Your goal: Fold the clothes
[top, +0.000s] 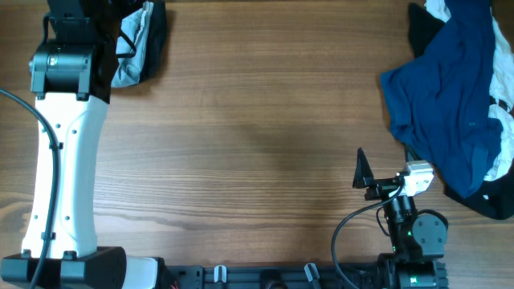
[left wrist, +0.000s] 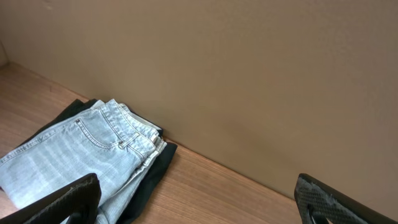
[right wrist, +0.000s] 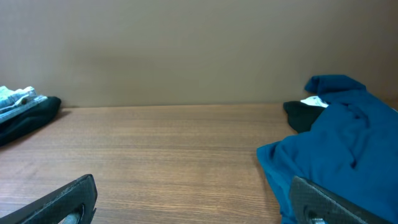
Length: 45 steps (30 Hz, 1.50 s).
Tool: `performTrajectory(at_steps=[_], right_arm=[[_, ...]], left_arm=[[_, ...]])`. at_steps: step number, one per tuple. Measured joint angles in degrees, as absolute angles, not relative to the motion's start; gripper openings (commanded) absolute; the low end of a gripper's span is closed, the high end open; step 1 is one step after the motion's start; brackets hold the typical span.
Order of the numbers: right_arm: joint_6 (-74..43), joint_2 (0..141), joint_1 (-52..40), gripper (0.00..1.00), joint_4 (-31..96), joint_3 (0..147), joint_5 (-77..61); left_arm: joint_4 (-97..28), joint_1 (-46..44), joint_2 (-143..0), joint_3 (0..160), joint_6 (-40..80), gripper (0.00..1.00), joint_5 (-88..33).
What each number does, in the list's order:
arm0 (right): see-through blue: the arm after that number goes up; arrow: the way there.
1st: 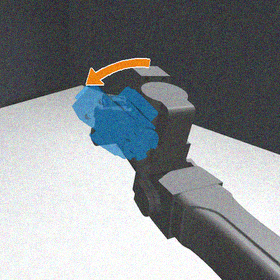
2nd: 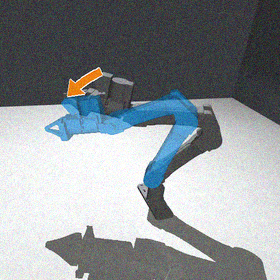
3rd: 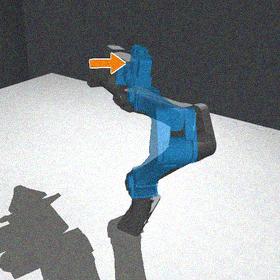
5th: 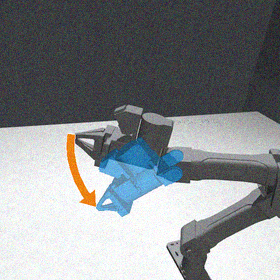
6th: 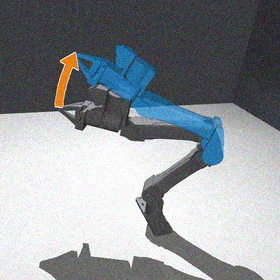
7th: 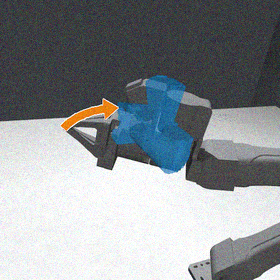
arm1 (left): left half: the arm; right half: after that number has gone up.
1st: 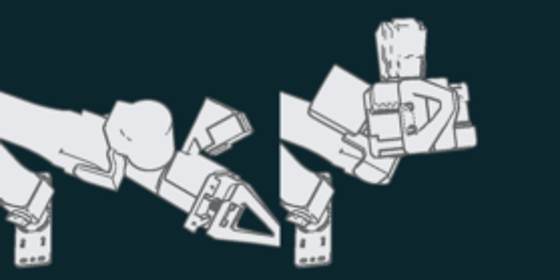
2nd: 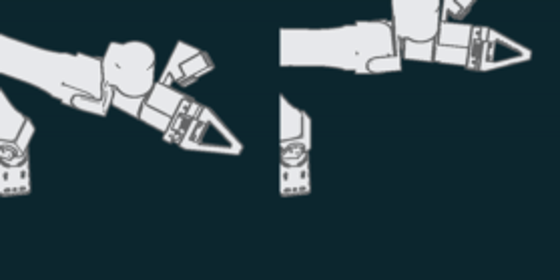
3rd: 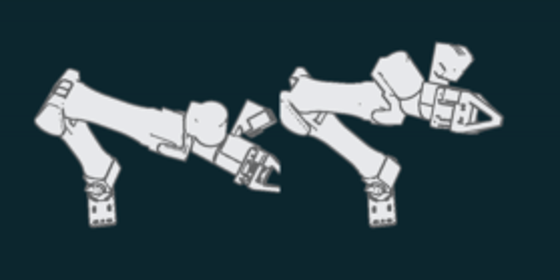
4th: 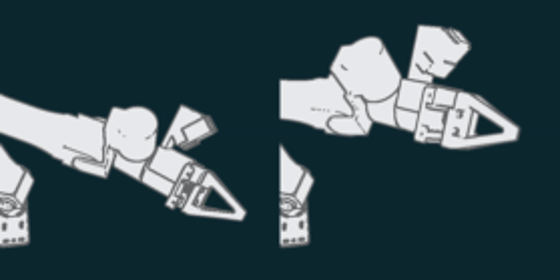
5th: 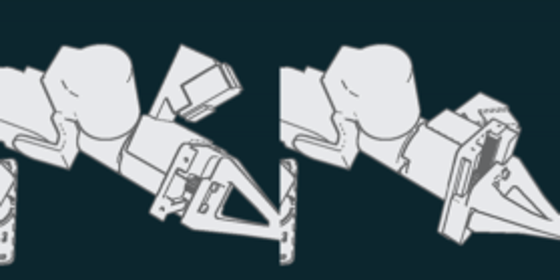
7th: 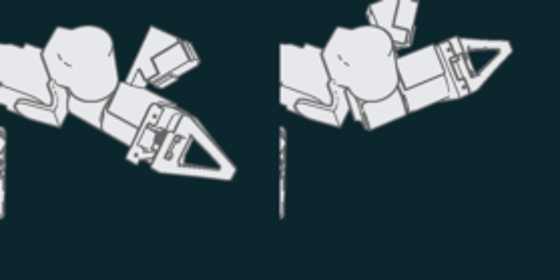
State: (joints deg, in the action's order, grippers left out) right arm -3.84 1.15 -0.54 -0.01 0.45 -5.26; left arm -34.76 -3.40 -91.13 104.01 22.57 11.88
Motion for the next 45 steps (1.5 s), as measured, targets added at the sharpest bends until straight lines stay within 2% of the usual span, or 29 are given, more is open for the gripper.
performTrajectory(at_steps=[16, 25, 31, 36, 45], right_arm=[[-3.84, 1.15, -0.54, 1.0, -0.01, 0.45, -5.26], [-3.81, 1.15, -0.54, 1.0, -0.01, 0.45, -5.26], [-3.84, 1.08, -0.54, 1.0, -0.01, 0.45, -5.19], [-3.84, 0.99, -0.54, 1.0, -0.01, 0.45, -5.04], [-3.81, 0.89, -0.54, 1.0, -0.01, 0.43, -5.02]], left_arm=[[-35.14, -3.4, -91.13, 103.98, 22.57, 1.0, 11.88], [-44.23, -4.58, -90.8, 101.43, 22.15, 1.0, 10.92], [-30.59, -4.62, -82.89, 79.35, 19.55, 1.0, 4.99], [-16.58, -1.19, -65.84, 55.02, 14.9, 1.0, -4.73], [-11.6, 3.09, -32.93, 27.22, 13.52, 1.0, -9.98]])
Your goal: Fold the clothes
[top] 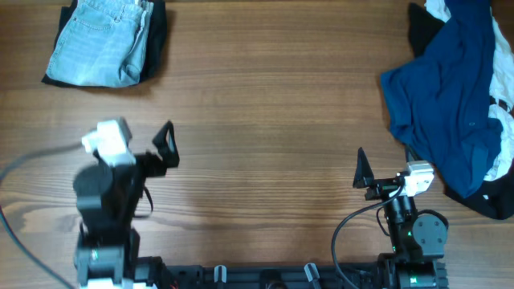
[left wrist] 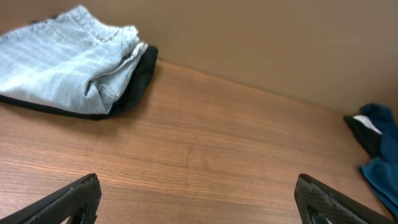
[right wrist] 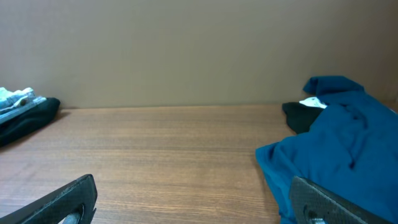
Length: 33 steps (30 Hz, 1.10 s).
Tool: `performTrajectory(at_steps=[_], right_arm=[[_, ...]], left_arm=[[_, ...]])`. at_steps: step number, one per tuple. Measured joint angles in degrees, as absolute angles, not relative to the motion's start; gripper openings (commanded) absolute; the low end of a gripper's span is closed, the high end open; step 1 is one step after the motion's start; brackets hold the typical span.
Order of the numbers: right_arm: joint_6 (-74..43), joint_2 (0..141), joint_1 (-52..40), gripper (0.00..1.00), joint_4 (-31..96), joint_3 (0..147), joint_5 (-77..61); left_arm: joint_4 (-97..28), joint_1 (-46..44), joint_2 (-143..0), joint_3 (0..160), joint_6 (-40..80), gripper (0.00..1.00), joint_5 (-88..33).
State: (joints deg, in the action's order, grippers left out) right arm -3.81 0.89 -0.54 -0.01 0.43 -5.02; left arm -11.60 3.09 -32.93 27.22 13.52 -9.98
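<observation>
A folded pair of light blue jeans (top: 100, 40) lies on a folded dark garment (top: 154, 44) at the table's far left corner. The jeans (left wrist: 62, 59) also show in the left wrist view. An unfolded pile with a blue garment (top: 450, 96) on top covers the far right; black and white cloth shows under it. My left gripper (top: 165, 148) is at the near left, open and empty, well short of the jeans. My right gripper (top: 363, 172) is at the near right, open and empty, just left of the blue garment (right wrist: 336, 143).
The wooden table (top: 265, 120) lies between the two heaps. A plain brown wall (right wrist: 186, 50) rises behind its far edge. A black garment (right wrist: 298, 115) pokes out at the blue pile's far side. Cables and arm bases line the near edge.
My left arm was stretched to the far left corner over the jeans stack; now it is drawn back to the near left, open and empty. The jeans stack lies uncovered. The right arm has not moved.
</observation>
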Motion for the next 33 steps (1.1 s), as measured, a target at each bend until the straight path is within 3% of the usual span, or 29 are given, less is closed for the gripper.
performTrajectory(at_steps=[7, 13, 20, 33], right_arm=[[-3.84, 0.89, -0.54, 1.0, 0.01, 0.43, -4.86], [-3.84, 0.89, -0.54, 1.0, 0.01, 0.43, -4.86], [-3.84, 0.89, -0.54, 1.0, 0.01, 0.43, -4.86], [-3.84, 0.89, -0.54, 1.0, 0.01, 0.43, -4.86]], left_arm=[[-6.42, 3.14, -11.81, 11.9, 13.13, 1.0, -10.44], [-5.93, 3.14, -2.72, 6.57, 13.13, 1.0, -10.41], [-1.23, 3.14, -0.8, 1.43, 13.13, 1.0, -10.41], [-3.4, 3.14, -0.78, 0.75, 13.13, 1.0, -10.41]])
